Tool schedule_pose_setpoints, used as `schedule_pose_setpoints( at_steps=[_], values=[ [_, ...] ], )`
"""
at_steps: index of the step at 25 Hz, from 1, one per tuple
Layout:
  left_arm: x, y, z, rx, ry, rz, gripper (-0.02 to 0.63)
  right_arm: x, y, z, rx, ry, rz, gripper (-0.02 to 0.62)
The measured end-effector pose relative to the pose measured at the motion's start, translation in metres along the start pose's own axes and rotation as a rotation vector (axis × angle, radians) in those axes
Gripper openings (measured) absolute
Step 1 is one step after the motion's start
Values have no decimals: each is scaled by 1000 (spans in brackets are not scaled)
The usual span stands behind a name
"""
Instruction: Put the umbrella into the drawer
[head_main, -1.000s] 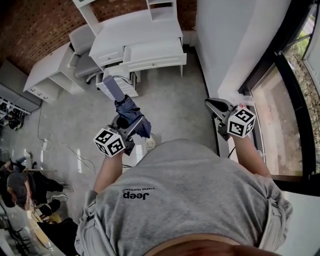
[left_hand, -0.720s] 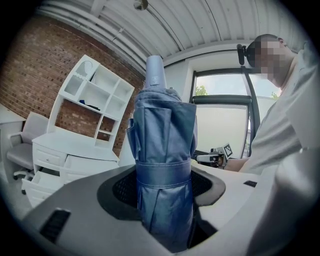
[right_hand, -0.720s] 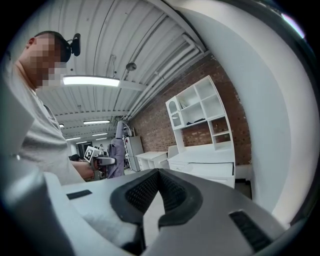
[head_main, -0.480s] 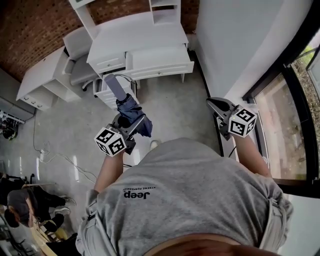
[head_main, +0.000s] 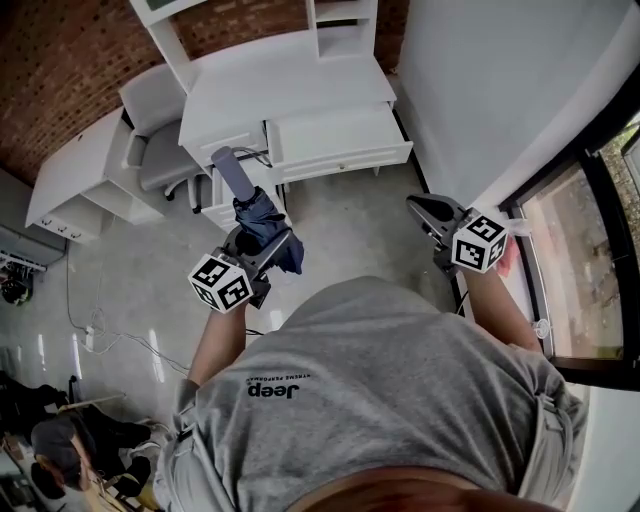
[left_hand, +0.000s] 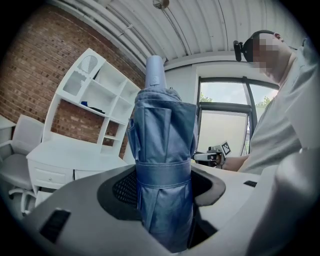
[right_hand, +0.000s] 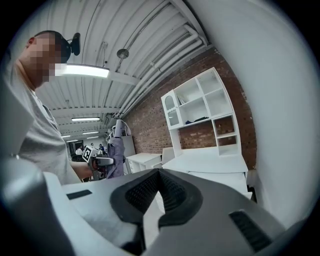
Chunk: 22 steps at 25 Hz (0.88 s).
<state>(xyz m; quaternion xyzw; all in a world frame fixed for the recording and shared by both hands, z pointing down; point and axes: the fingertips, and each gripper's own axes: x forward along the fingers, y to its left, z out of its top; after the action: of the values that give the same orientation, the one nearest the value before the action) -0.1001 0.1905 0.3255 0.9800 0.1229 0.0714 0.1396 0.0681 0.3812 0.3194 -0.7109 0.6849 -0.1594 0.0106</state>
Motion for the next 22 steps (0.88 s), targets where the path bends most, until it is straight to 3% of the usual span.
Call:
schedule_pose_setpoints(
  at_steps=[18, 22],
  values=[
    [-18, 146, 27, -33, -11, 38, 265, 161, -32, 44, -14, 33, 21, 8],
    [-19, 154, 31, -29, -17, 40, 265, 172, -35, 48, -19, 33, 27, 8]
  ],
)
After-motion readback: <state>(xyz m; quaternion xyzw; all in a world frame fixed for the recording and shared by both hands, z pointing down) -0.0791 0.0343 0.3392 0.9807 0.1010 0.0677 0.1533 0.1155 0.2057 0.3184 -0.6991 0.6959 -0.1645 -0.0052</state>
